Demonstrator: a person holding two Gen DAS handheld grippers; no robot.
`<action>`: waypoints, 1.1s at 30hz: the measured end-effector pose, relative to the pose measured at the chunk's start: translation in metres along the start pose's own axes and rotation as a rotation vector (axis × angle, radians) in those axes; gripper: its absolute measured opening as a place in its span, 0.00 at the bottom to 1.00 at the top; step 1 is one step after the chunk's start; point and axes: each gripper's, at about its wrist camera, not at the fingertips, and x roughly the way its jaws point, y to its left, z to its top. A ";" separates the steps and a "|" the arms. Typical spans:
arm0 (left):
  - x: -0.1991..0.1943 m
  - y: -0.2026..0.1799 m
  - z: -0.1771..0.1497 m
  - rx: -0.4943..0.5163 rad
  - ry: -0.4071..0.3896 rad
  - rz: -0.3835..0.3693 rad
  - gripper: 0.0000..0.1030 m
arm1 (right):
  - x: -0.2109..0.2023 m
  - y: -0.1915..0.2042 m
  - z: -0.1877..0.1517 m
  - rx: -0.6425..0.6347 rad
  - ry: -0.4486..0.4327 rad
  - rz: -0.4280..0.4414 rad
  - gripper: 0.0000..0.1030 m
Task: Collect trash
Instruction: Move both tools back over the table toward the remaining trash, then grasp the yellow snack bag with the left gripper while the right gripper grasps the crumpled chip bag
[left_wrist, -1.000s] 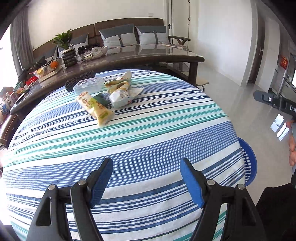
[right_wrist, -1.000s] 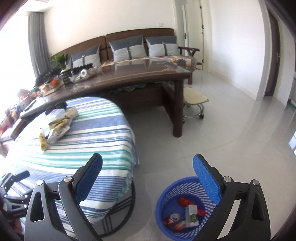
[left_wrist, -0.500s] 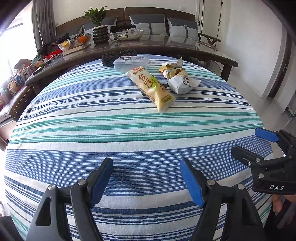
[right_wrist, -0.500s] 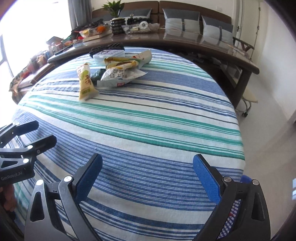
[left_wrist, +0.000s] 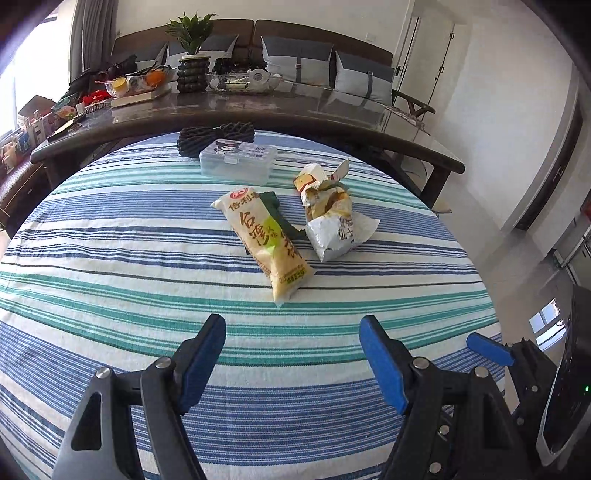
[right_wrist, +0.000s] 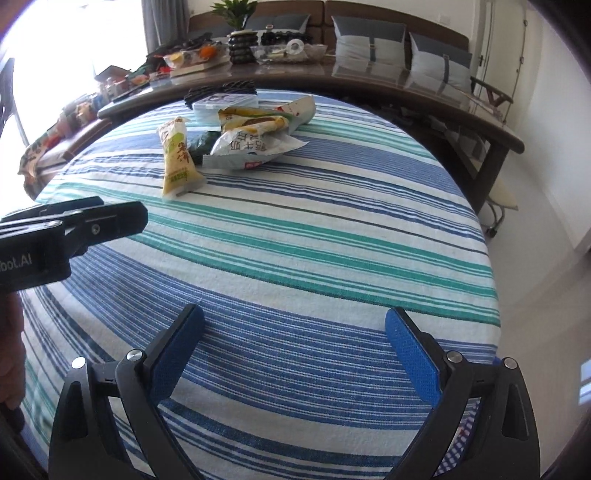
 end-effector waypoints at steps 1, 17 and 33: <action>0.005 -0.002 0.008 -0.012 -0.004 0.008 0.74 | 0.000 0.000 0.000 -0.001 0.001 0.003 0.96; 0.033 0.027 0.016 -0.022 -0.001 0.064 0.25 | 0.002 0.002 0.002 -0.004 0.006 0.019 0.99; -0.016 0.077 -0.026 0.091 0.095 -0.013 0.65 | 0.002 0.001 0.000 0.003 0.009 0.006 0.99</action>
